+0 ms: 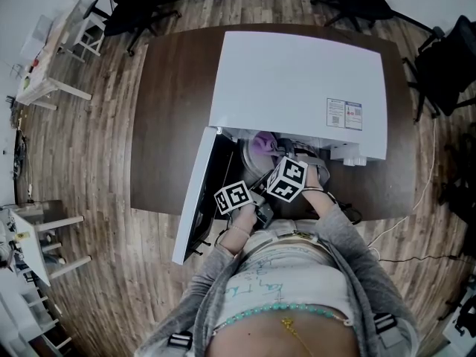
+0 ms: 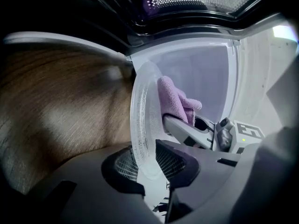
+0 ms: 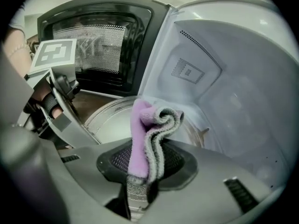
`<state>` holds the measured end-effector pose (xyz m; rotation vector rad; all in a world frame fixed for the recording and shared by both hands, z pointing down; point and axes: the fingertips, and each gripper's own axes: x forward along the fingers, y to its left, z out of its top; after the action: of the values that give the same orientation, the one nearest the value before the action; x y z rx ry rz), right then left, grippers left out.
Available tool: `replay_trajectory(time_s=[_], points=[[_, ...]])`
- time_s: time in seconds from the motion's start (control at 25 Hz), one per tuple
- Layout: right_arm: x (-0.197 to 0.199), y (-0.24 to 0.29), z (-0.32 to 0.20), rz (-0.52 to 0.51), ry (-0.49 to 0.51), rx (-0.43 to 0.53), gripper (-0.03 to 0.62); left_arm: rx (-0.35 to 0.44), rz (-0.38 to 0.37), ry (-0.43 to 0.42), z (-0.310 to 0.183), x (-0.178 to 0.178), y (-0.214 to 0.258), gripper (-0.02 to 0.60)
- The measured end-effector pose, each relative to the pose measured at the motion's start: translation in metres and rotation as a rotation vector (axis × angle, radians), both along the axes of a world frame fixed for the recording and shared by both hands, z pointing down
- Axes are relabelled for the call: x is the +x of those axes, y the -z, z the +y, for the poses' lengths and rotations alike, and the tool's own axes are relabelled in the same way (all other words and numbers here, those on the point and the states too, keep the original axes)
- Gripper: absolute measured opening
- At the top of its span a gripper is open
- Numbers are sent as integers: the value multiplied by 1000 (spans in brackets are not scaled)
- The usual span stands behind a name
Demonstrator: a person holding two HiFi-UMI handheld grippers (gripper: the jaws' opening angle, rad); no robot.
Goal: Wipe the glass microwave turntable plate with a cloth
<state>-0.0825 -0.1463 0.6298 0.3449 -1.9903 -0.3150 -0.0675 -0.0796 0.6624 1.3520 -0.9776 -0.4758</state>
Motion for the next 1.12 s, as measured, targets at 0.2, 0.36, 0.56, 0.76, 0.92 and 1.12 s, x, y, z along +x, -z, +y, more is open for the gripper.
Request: replay_trajectory(time_s=[0.2, 0.36, 0.56, 0.76, 0.92, 1.12], points=[[-1, 0, -7, -24, -34, -10, 126, 0, 1, 1, 0, 0, 0, 80], [4, 2, -20, -20, -64, 41, 126, -2, 3, 3, 0, 0, 0, 80], [18, 3, -32, 3, -103, 71, 126, 4, -1, -3, -1, 1, 0, 80], [33, 3, -34, 16, -142, 67, 126, 11, -8, -16, -2, 5, 3, 80], [46, 3, -32, 29, -156, 66, 126, 9, -4, -4, -3, 4, 2, 80], [56, 3, -28, 34, -175, 58, 126, 6, -3, 4, -2, 4, 2, 80]])
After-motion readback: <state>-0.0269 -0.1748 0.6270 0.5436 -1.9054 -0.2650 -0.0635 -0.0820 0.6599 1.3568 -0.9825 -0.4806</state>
